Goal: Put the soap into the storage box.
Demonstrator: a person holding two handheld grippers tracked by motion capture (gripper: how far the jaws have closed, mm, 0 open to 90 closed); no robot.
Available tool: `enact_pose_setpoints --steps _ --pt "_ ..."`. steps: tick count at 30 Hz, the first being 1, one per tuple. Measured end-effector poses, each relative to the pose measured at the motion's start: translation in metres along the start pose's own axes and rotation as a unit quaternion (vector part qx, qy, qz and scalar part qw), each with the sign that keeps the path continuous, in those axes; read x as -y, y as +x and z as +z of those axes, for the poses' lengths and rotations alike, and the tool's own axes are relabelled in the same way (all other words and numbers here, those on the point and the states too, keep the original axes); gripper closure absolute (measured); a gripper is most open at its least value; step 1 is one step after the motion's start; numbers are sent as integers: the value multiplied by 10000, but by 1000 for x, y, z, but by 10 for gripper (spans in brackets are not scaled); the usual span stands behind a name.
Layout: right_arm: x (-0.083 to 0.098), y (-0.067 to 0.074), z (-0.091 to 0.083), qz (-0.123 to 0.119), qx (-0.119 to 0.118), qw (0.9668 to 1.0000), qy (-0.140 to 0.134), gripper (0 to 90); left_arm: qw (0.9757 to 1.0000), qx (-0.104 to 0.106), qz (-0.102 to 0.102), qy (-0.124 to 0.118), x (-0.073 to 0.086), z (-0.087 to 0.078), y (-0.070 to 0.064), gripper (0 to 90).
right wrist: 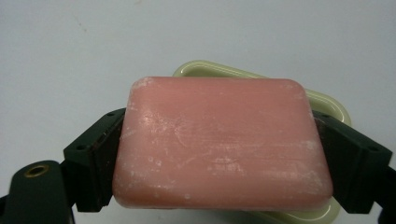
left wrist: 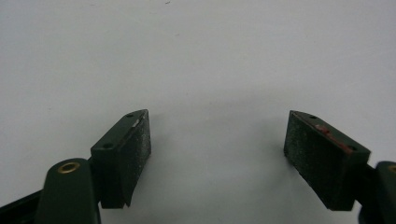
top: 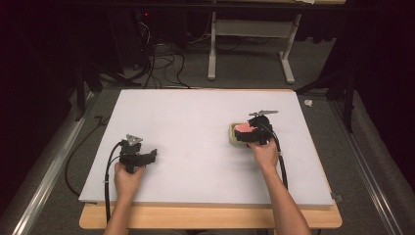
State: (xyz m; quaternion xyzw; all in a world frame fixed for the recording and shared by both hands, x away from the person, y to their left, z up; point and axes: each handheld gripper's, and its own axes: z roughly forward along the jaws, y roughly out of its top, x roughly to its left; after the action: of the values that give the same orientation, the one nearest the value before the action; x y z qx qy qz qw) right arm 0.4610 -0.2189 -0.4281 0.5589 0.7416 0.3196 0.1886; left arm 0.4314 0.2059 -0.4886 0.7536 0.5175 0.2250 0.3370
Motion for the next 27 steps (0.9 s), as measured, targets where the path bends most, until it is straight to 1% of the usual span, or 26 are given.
enact_pose_setpoints --steps 6,10,18,27 --pt "0 0 9 19 78 9999 118 135 10000 1 0 1 0 0 0 236" --pt "0 -4 15 121 153 9995 233 135 10000 1 -1 0 0 0 0 236" --pt "1 -7 20 180 290 9989 314 134 10000 -2 -3 -6 0 0 0 236" --pt "1 -7 25 268 283 9986 370 134 10000 1 -1 0 0 0 0 236"
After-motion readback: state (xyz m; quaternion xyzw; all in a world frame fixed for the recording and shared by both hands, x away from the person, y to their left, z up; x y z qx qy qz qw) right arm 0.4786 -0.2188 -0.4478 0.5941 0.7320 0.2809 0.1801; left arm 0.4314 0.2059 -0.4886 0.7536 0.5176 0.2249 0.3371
